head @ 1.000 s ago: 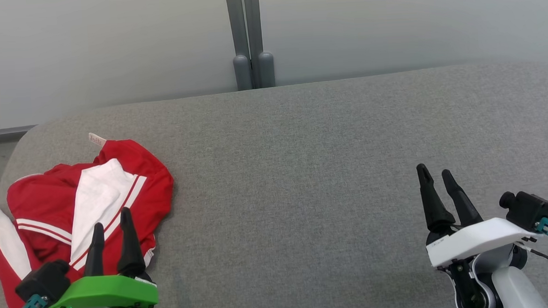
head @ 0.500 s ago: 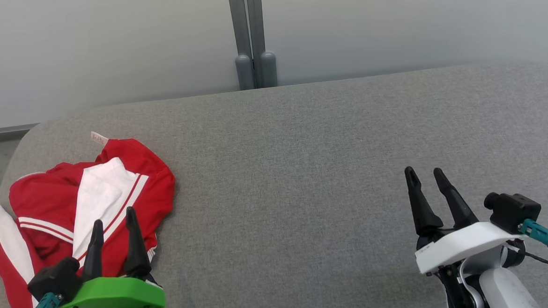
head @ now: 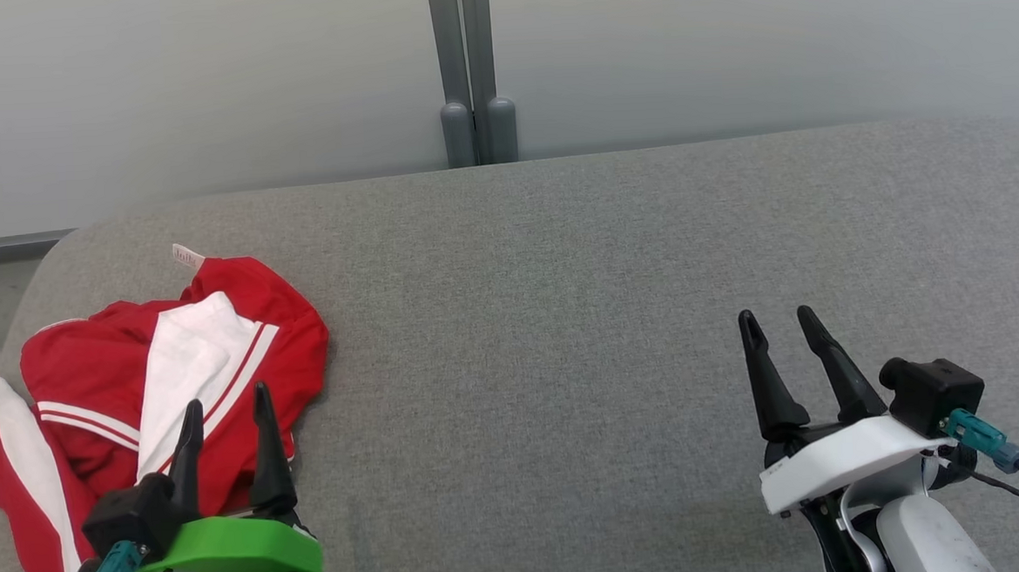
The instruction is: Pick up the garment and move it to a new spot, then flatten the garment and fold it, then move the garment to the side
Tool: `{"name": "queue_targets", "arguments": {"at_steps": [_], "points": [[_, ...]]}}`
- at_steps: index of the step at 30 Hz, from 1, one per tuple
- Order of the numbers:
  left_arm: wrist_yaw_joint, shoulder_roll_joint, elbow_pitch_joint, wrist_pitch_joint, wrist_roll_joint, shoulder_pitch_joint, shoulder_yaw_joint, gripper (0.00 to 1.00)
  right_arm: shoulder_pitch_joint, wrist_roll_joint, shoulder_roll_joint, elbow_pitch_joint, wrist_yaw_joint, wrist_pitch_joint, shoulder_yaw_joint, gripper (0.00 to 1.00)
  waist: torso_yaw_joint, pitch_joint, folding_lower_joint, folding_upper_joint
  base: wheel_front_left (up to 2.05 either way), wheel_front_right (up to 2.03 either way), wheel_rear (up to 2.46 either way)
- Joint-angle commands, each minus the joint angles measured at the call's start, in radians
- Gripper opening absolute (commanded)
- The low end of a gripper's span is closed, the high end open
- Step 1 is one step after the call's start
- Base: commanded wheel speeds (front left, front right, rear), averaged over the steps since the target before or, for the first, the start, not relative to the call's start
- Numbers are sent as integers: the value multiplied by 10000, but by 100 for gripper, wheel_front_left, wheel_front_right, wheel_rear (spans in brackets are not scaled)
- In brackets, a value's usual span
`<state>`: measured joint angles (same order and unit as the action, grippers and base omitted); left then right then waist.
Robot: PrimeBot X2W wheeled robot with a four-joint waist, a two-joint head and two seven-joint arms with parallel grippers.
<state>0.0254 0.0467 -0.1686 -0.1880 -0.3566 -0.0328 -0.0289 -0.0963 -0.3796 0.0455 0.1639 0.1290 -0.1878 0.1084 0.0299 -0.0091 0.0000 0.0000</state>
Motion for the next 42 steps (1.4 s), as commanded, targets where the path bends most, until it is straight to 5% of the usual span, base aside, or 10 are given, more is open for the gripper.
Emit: {"name": "queue_targets", "arguments": {"at_steps": [1, 42], "points": [[18, 71, 70, -118, 271, -1, -11, 100, -184, 253, 56, -45, 26, -116, 5, 100, 0, -4, 0, 0, 0, 0, 0], [-138, 67, 98, -780, 2810, 88, -268, 100, -194, 2668, 68, -92, 20, -782, 310, 100, 15, 41, 0, 0, 0, 0, 0]]}}
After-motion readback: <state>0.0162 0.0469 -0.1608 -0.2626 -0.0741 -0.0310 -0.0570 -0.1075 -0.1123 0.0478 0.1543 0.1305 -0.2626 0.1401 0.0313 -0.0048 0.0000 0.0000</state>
